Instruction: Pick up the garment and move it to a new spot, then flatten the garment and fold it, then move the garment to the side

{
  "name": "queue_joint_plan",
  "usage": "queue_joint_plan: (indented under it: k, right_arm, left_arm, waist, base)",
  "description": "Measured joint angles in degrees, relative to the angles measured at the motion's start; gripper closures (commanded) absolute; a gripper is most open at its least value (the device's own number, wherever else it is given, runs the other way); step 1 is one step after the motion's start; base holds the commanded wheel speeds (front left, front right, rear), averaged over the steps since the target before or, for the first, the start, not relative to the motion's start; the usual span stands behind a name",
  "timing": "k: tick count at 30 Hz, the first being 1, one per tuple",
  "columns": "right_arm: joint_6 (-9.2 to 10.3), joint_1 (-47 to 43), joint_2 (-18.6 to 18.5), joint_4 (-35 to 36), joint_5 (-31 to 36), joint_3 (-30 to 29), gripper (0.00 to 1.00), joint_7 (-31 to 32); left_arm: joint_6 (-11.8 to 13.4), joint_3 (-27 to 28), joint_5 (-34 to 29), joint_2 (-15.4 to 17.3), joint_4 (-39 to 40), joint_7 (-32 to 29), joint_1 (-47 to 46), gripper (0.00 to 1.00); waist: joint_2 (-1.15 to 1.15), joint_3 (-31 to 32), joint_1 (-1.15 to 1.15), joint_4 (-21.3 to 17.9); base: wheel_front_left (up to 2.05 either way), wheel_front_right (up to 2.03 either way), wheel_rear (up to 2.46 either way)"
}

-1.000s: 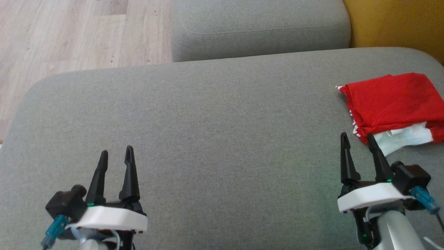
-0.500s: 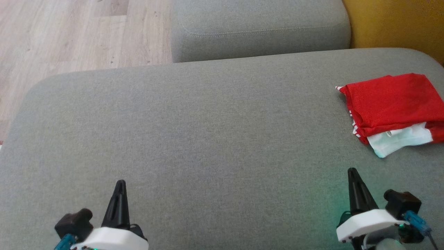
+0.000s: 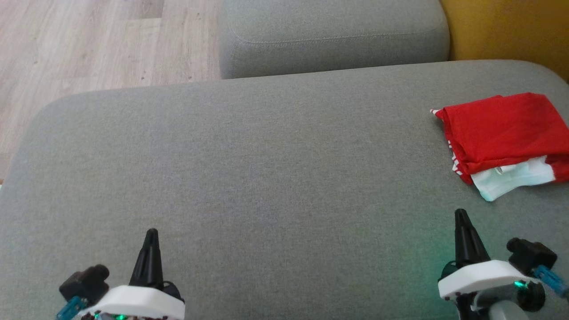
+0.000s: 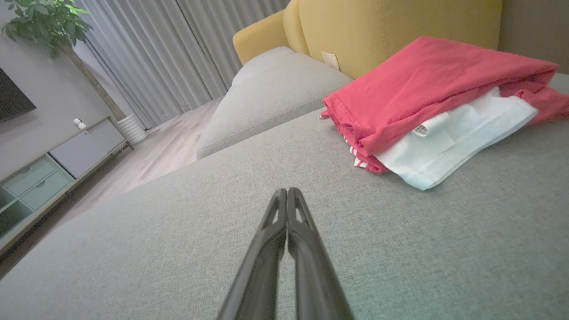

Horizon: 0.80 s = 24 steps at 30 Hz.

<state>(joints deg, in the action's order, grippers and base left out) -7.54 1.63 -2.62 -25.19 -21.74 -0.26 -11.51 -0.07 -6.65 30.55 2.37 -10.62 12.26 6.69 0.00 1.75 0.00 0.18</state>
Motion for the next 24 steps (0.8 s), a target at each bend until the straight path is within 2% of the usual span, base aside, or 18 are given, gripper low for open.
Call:
queue_joint_plan:
  k: [24]
  right_arm:
    - [0.00,0.0,0.0,2.2,-16.0,-1.7,1.00,4.0]
  left_arm:
    - [-1.5,1.9,14.4,0.1,-1.1,-3.6,-2.2,1.00]
  waist:
    - [0.00,-0.4,0.00,0.0]
  base:
    - [0.00,0.00,0.00]
